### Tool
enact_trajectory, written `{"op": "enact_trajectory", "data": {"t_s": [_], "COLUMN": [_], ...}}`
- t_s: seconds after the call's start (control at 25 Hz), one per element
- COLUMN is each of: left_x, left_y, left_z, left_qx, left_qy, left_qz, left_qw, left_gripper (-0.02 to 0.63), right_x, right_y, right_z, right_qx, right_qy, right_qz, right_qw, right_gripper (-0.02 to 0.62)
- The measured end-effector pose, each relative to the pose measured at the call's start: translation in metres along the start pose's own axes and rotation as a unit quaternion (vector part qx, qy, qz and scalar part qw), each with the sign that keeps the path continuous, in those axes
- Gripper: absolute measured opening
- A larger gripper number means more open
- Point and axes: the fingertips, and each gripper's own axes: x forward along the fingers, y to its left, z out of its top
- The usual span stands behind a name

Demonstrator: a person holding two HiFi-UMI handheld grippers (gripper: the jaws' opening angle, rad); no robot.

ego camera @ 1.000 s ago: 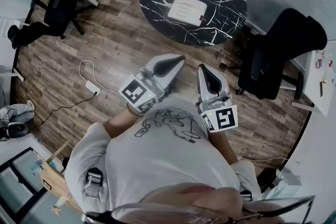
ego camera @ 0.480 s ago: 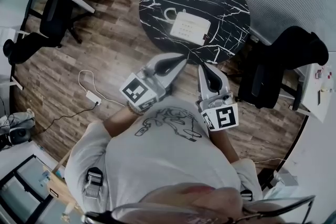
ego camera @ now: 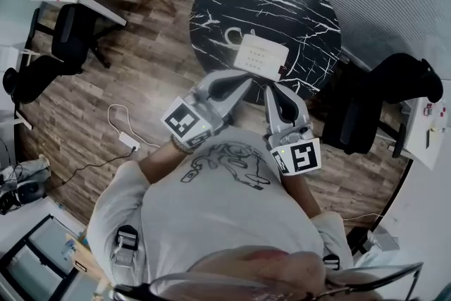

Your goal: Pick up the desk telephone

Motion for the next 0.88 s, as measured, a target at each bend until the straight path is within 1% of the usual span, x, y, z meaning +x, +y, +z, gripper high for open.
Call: {"op": "enact_trajectory", "data": {"t_s": [0.36, 0.68, 0.88], "left_x": [0.013, 0.034, 0.049], "left_y": [0.042, 0.056, 0.059], "left_z": [-0.001, -0.020, -0.036], "left_qx": [-0.007, -0.025, -0.024], "left_qy": [0.011, 0.031, 0.051], "left_qz": [-0.005, 0.000, 0.011], "left_qw": [0.9999, 0.9992, 0.9984], "left_gripper": [0.003, 0.003, 0.003], "right_x": [0.038, 0.043, 0.037], "right_y": [-0.017, -0.046, -0.060], "right_z": [-0.006, -0.022, -0.026], "right_qx": [0.005, 0.015, 0.025], "right_qy": [0.010, 0.033, 0.028], "right_qz": [-0.007, -0.021, -0.011], "right_qw": [1.000, 0.999, 0.999], "right_gripper": [0.006, 0.006, 0.006]}}
